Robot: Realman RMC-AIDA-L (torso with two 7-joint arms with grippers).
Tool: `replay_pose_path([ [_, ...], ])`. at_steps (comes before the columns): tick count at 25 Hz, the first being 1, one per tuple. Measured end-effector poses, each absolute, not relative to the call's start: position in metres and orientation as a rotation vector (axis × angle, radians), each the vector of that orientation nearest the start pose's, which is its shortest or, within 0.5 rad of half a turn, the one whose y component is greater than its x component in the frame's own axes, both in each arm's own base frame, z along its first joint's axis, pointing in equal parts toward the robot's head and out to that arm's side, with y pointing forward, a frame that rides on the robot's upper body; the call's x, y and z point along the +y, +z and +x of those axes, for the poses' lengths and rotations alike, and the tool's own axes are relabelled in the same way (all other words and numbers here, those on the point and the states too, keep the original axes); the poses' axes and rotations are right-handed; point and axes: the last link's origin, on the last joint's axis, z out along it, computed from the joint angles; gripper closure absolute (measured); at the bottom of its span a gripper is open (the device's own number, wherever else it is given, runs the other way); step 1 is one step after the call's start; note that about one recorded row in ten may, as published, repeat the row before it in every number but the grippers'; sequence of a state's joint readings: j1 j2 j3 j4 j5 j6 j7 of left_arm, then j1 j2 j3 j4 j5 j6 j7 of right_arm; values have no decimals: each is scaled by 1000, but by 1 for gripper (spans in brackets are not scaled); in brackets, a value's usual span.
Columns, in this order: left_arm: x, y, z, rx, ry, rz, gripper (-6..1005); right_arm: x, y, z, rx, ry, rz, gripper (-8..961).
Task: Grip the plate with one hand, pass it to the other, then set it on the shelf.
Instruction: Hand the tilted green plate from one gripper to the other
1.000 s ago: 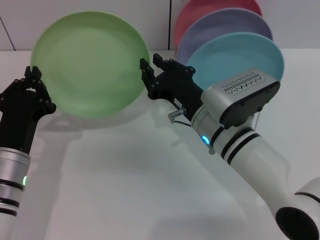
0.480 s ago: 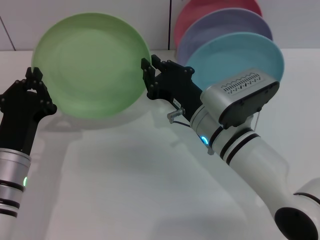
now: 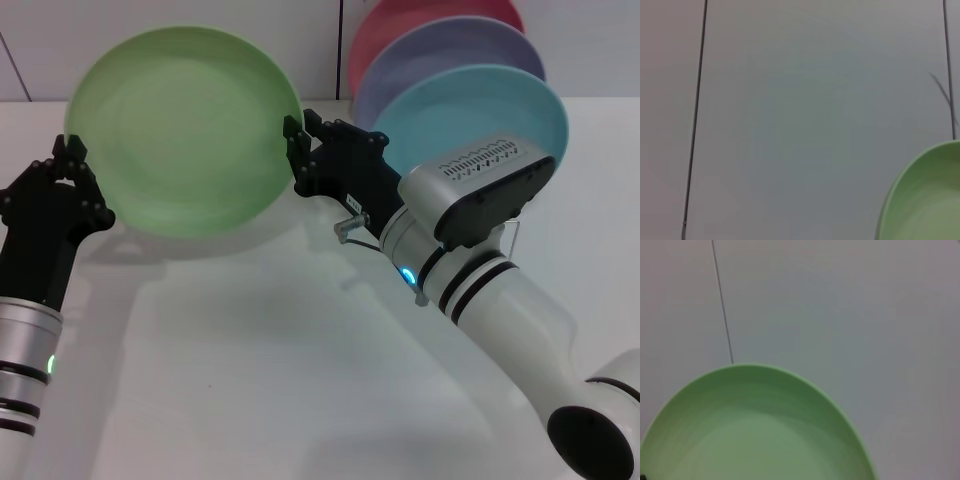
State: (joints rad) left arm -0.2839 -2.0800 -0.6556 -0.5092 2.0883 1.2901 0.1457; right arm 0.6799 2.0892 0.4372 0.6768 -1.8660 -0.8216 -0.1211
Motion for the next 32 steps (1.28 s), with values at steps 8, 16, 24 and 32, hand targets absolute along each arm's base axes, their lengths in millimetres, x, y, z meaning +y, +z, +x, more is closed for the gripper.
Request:
replay_pose_path([
  [8,295,-38,-278,-436,-829,-1519,966,355,-129,147,588,898,-2028,824],
  [16,295,-38,-278,-435,-831,-1519,967,355,-131,148,596,888,-2033,836],
  [24,293,-39,-277,-431,-835,-1522,967,356,-130,148,605,893,-2023,869],
  [32,293,-39,-278,-432,-831,-1521,967,356,-130,149,613,894,-2018,882],
])
